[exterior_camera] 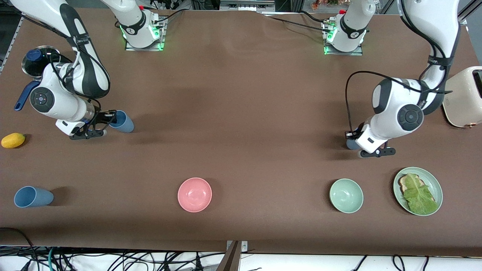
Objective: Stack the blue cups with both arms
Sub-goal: 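Close the left gripper on the tissue cup while the right gripper grips its cup, then carry the tissue cup to mid-table with the left gripper and set it down, then open and withdraw the left gripper while the right gripper carries its cup over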
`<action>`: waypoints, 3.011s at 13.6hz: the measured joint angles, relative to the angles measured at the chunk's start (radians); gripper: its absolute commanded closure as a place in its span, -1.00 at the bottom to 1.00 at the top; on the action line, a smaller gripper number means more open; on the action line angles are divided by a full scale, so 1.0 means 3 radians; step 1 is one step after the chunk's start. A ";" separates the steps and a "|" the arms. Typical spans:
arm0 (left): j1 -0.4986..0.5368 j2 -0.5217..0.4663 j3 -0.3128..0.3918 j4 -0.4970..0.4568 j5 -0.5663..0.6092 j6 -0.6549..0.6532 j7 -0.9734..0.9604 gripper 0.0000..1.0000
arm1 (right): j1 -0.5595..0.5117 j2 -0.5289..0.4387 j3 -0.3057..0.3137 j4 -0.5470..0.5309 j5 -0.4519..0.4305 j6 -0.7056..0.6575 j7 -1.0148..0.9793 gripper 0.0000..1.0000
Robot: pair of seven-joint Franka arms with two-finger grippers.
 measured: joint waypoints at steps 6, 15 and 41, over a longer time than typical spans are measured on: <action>-0.1168 0.0268 -0.0056 0.0652 -0.0320 0.0002 -0.1963 1.00 | 0.0001 0.0000 0.0002 0.0000 0.0003 0.0000 0.0002 1.00; -0.1820 0.1200 -0.0039 0.1734 -0.0339 0.0000 -0.3020 -0.33 | 0.0089 -0.0029 0.0034 0.0887 0.0011 -0.1008 0.0132 1.00; 0.0667 0.0535 0.0233 0.2312 -0.0108 -0.1983 0.0838 -1.00 | 0.2537 0.1509 0.0128 0.3647 0.0551 -0.1604 0.4646 1.00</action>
